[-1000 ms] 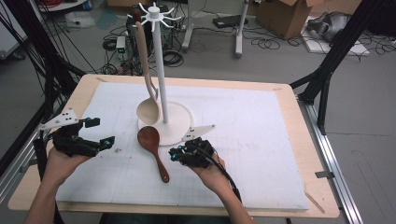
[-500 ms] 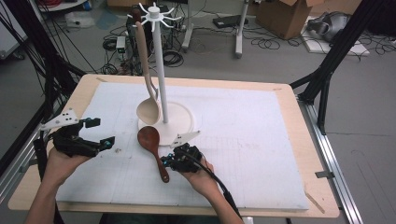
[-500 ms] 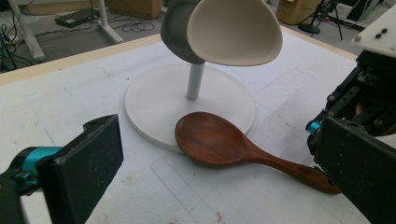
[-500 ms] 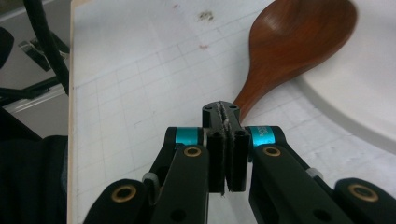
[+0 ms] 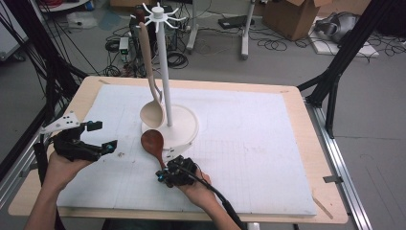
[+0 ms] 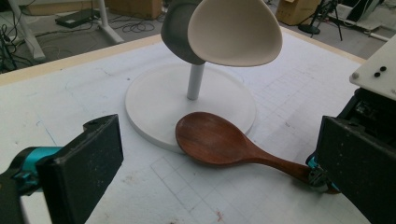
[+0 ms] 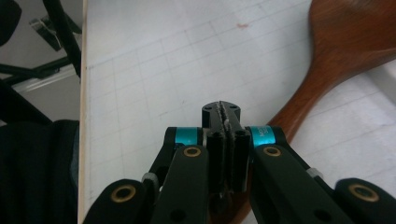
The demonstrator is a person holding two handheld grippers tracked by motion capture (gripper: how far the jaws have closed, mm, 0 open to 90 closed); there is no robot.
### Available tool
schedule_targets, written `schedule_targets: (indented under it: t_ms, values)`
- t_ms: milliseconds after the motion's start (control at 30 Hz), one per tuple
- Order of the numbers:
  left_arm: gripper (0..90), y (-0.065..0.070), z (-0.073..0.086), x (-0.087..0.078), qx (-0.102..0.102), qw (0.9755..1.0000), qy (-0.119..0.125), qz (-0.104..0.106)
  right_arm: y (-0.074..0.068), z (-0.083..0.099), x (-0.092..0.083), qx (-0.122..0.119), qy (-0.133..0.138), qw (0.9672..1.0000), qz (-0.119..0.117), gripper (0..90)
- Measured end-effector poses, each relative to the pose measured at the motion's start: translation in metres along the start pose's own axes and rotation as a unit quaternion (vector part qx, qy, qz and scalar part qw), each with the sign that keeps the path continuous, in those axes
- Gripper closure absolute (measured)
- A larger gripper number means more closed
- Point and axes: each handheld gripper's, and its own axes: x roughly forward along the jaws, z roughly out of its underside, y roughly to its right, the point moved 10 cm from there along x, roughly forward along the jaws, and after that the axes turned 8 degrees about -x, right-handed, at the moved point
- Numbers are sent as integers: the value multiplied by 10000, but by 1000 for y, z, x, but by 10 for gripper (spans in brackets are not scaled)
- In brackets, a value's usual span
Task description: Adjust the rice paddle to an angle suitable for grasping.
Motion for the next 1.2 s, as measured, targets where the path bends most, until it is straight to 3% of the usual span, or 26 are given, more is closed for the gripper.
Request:
schedule_targets:
  t_ms: [300, 633, 700, 833, 1000, 1200]
  values:
    - [17, 1, 0, 0, 8, 10000, -3, 22, -3, 8, 3, -119, -171, 9998, 35, 892]
    - [17, 2, -1, 1, -7, 10000, 8, 20, 10, 18, -11, -144, -372, 9986, 361, 892]
    - [17, 1, -1, 2, 1, 10000, -3, 21, 13, 19, -13, -34, -339, 9988, 360, 892]
    - [17, 1, 0, 2, 0, 10000, -14, 24, 14, 9, -17, 79, -28, 9995, 292, 892]
    - [17, 1, 0, 2, -14, 10000, -2, 26, 28, -8, -22, 135, 211, 9987, 435, 892]
    - [17, 1, 0, 2, -19, 10000, -14, 49, 52, -15, -15, 227, 122, 9972, 699, 892]
